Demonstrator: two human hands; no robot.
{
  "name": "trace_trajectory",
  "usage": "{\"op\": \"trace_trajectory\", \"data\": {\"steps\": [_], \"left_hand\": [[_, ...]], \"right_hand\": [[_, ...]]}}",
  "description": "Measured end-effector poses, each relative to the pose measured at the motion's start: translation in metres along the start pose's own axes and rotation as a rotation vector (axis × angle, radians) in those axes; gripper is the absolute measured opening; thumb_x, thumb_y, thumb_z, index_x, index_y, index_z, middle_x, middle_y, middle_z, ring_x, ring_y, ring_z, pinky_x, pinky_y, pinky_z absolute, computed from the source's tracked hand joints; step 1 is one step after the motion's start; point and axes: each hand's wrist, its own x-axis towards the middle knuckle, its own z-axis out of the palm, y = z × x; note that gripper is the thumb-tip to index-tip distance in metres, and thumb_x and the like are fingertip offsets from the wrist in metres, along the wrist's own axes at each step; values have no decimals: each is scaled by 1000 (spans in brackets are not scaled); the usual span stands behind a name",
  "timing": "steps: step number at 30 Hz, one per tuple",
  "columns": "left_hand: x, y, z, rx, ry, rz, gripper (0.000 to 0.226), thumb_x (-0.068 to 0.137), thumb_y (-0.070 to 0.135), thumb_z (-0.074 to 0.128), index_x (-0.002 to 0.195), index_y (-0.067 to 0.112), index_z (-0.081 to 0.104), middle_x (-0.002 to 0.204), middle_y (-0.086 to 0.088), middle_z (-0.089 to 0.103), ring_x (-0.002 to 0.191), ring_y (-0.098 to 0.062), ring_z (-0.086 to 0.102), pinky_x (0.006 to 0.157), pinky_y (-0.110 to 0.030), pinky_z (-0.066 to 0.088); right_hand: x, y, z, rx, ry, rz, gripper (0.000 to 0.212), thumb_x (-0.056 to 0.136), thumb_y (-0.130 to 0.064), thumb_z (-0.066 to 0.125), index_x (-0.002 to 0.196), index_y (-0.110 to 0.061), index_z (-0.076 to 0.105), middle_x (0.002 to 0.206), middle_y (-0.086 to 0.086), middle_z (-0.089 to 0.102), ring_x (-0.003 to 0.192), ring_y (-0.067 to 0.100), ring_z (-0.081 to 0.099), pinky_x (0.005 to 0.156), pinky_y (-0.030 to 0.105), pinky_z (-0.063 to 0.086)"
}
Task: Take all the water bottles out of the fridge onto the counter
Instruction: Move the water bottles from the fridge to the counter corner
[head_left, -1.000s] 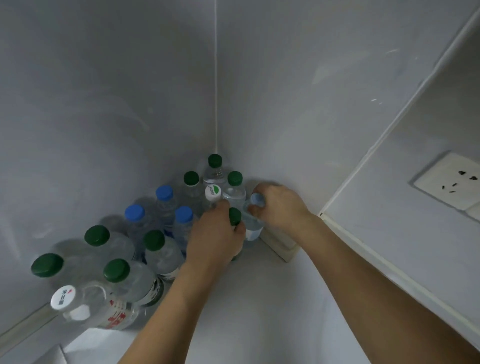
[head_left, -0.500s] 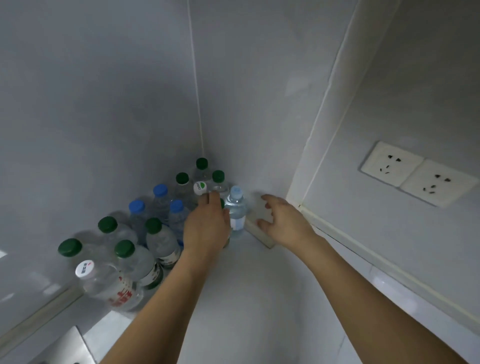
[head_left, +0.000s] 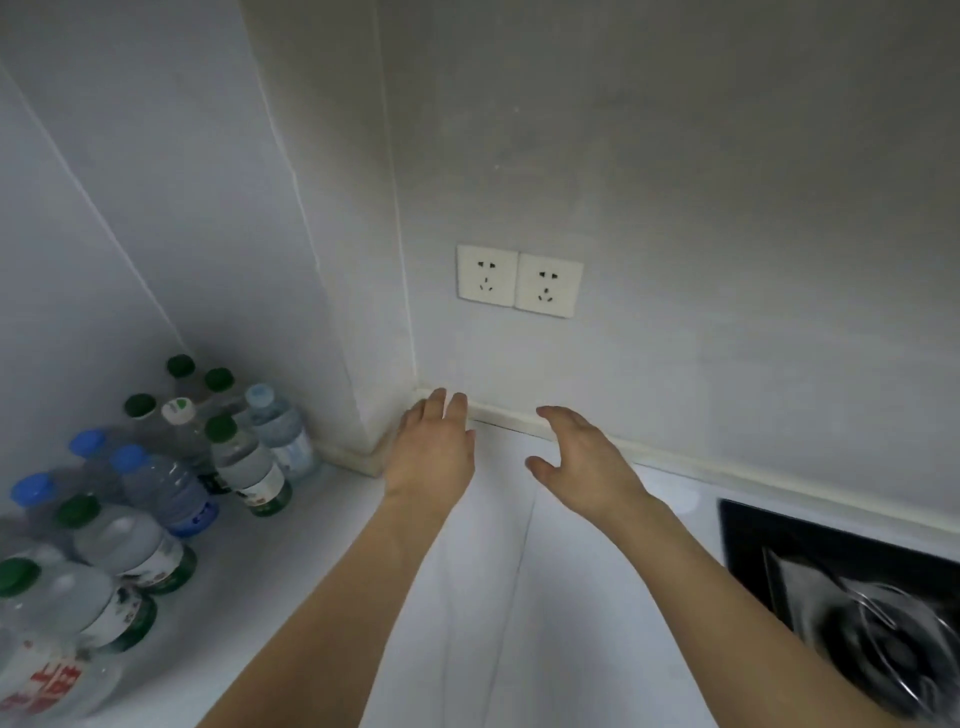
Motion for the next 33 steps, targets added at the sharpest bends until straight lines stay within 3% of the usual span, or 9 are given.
{"op": "trace_trajectory", "data": {"steps": [5,10,19,22,33], "left_hand": [[-14,95,9,-12,-25,168,51,101,30,41,148,15,30,155,-8,30,138,-27,33,114,-34,25],[-54,207,18,-34,-45,363,51,102,29,40,150,16,28,156,-9,27,140,-27,29,117,-34,21],[-190,421,28,-36,-99,744,49,102,28,41,148,14,31,156,-12,28,139,-31,30,117,-37,21],[-245,489,32,-46,-102,865,47,101,30,43,145,14,34,153,-12,32,135,-31,35,116,-39,25],[-432,678,33,-122,-115,1306,49,101,30,43,147,13,33,153,-10,33,136,-29,35,114,-38,27]], "right_hand": [[-68,63,-43,9,100,115,63,93,-31,59,148,-16,31,152,-3,34,138,15,35,104,20,28],[-163,132,-91,4,200,256,63,93,-27,58,148,-14,31,153,-1,34,140,16,30,112,29,30],[-389,246,-162,-41,379,571,65,93,-27,58,149,-11,31,153,6,33,142,21,27,117,31,25],[-470,277,-176,-49,440,676,66,91,-29,59,148,-13,31,152,7,35,141,23,30,115,35,29],[-715,334,-218,-73,664,1035,61,92,-23,55,147,-12,31,150,4,37,138,21,32,111,28,26]]}}
